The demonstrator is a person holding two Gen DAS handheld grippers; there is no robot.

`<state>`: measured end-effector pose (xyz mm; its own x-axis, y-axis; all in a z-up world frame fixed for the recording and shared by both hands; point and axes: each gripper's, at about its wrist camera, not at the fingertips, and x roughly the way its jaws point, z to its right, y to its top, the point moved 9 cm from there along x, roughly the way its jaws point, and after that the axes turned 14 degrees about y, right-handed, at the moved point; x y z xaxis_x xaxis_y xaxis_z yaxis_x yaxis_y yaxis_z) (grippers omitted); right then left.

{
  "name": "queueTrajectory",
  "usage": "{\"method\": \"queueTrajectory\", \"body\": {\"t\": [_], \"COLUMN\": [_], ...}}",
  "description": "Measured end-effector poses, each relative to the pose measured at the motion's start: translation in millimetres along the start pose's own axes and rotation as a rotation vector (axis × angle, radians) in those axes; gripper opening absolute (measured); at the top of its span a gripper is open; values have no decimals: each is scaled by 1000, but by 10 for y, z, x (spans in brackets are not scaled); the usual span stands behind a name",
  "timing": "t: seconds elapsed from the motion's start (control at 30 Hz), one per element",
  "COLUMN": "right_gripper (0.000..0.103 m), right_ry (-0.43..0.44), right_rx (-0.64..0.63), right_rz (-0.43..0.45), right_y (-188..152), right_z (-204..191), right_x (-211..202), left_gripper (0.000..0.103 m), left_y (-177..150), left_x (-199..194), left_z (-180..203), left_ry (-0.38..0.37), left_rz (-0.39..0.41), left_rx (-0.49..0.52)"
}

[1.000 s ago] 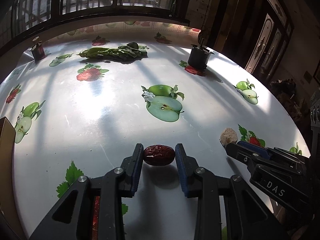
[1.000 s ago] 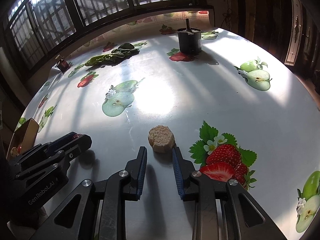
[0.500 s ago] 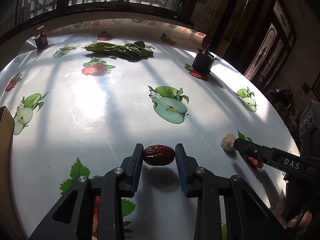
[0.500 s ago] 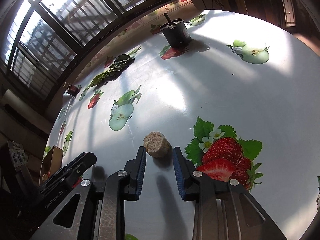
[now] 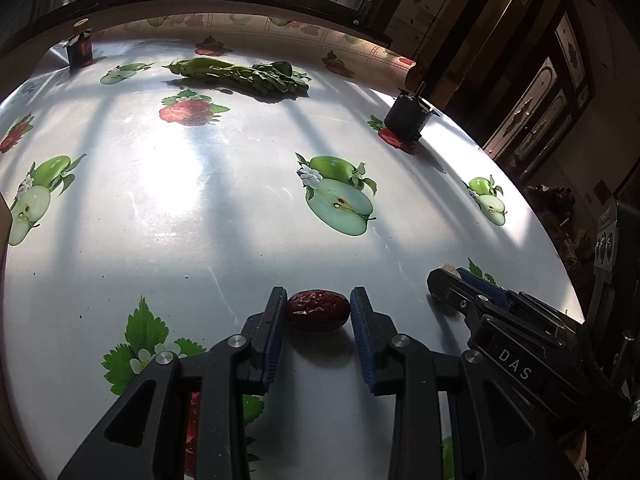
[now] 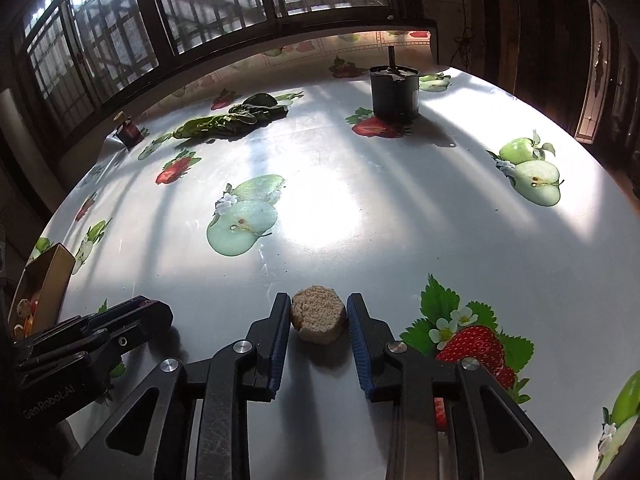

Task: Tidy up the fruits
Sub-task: 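Carry the date into the box with left tool while right tool releases the cake there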

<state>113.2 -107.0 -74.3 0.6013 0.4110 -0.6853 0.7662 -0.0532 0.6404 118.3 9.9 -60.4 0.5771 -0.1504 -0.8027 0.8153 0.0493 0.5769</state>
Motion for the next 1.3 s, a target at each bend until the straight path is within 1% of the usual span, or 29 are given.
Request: {"method": "queueTrajectory", "body": {"t": [0.07,0.13,0.2,0.27,0.3,0.37,0.43,0.53,0.63,0.8,0.87,0.9,1.03,1.1,1.2,1.3], "right_gripper": [30,30,30,30,30,30,30,30,31,31,31,31,31,31,31,31], "right_ry": [-22,-46,-46,-30,-19,14,63,138,219,351,390,405,457,463,466,473], "right_rx": [-8,-18,-19,-6,-4,-4,-6,-28,-71,-162,-198,-217,-279,-318,-347,-350], "right_rz": [12,36,56,70,73,74,68,59,44,-9,-37,-53,-128,-155,-192,-212], "right_y": [0,3,18,28,29,-1,-42,-108,-163,-358,-471,-539,-840,-984,-1146,-1217], "right_z": [8,19,13,-14,-49,-175,-352,-725,-1169,-2008,-2322,-2468,-2979,-3164,-3341,-3424], "right_x": [-39,-110,-181,-250,-283,-362,-427,-517,-572,-528,-453,-405,-206,-135,-31,42], "left_gripper": [31,31,31,31,31,31,31,31,31,32,32,32,32,32,32,32], "left_y": [4,31,41,17,-11,-86,-190,-383,-578,-940,-1062,-1111,-1235,-1250,-1317,-1382], "left_x": [-30,-113,-254,-461,-576,-781,-982,-1233,-1486,-1807,-1856,-1869,-1903,-1900,-1896,-1867], "left_z": [-14,-53,-115,-228,-308,-503,-781,-1251,-1748,-2511,-2719,-2791,-2946,-2977,-3010,-3030], "left_ry": [1,-11,-33,-77,-86,-81,-61,-6,84,315,414,444,500,520,535,535], "left_rz": [2,1,5,13,21,40,54,68,96,133,141,142,149,148,143,129], "left_rx": [-10,-43,-78,-124,-143,-173,-213,-276,-329,-360,-355,-350,-328,-314,-298,-302]}}
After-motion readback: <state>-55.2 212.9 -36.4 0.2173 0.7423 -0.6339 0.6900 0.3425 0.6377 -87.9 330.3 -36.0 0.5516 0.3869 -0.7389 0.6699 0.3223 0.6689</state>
